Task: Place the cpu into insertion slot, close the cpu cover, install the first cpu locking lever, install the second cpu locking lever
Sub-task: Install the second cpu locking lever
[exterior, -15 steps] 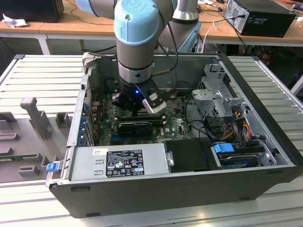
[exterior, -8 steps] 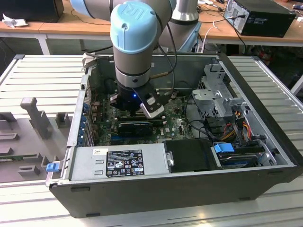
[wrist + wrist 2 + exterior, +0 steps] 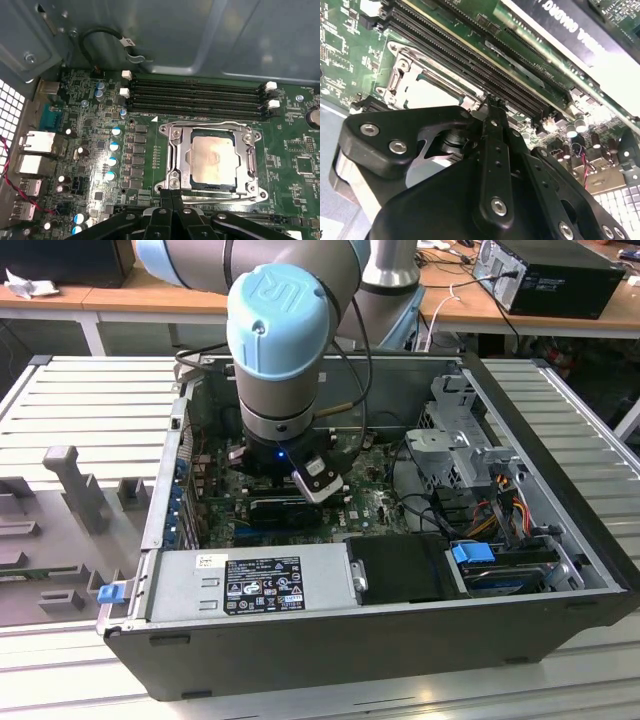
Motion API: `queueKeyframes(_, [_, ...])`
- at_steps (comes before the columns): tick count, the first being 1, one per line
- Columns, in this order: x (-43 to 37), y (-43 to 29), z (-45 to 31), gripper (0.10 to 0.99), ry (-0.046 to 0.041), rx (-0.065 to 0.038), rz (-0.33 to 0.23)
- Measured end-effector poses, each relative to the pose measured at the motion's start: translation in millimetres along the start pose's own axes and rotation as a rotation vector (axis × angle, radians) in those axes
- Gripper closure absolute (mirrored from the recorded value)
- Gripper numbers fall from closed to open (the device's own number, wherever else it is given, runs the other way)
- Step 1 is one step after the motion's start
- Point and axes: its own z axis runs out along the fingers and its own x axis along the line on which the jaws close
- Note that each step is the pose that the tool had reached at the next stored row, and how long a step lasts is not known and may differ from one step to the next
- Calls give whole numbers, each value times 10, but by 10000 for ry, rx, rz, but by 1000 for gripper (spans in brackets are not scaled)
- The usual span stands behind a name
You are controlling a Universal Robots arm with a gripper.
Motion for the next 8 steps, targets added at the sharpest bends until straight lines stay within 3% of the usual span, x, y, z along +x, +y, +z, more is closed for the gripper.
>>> queueKeyframes(8, [26, -18, 84, 980, -13, -241, 3])
